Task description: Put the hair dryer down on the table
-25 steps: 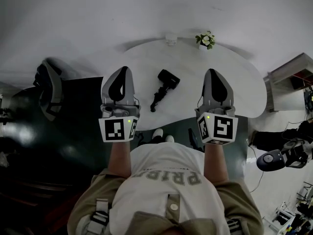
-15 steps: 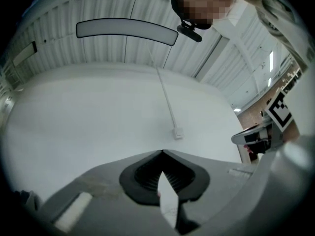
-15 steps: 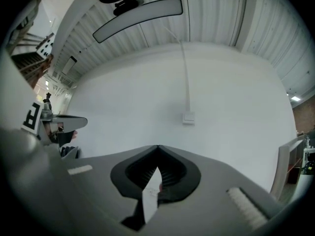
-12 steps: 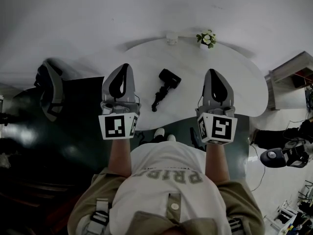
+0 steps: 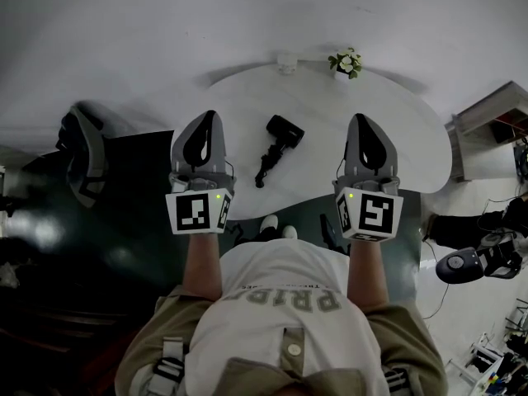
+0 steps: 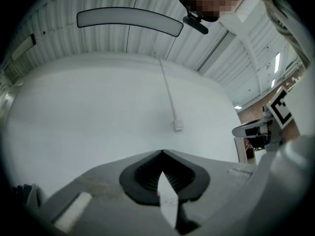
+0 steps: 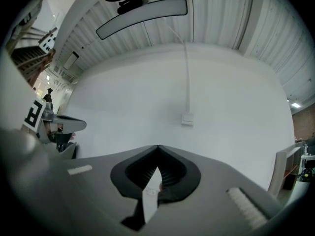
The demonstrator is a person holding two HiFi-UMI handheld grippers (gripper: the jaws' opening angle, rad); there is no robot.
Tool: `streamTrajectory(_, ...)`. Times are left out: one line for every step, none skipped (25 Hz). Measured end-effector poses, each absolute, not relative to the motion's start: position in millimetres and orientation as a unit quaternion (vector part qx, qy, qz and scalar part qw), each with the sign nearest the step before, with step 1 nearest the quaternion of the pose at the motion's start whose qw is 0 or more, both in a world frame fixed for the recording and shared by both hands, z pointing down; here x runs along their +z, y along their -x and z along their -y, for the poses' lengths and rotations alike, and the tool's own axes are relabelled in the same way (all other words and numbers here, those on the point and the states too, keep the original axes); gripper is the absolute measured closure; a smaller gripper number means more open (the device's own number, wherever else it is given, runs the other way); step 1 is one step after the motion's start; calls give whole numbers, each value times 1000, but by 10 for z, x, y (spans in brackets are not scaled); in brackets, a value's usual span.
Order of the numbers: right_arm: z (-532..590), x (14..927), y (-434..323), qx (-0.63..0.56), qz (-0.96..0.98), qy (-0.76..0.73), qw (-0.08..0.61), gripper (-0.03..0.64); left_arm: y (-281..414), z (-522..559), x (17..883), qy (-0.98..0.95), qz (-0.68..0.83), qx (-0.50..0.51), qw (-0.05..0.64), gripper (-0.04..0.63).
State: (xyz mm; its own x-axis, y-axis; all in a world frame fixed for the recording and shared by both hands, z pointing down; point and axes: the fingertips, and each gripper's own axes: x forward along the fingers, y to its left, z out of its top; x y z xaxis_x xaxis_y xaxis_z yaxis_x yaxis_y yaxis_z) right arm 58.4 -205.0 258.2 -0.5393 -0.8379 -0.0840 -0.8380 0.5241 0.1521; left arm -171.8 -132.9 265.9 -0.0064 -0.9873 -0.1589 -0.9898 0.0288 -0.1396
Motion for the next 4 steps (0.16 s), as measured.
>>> streamTrajectory(2051,2568,-579,89,-873,479,0,615,1722,1326,2667,697,-709,6,104,589)
streamTrajectory(2049,2554,-571,92,-873,479,0,615,1727,1323,2676,697,-709,6,102,589)
streamTrajectory(2045,2543,-561,95,-873,478,0,615,1732,1317,2686,698,-709,6,101,589)
streamTrajectory(2040,2532,-550,97,-874,476,-1,615,1737,1311,2697,698,-709,6,99,589)
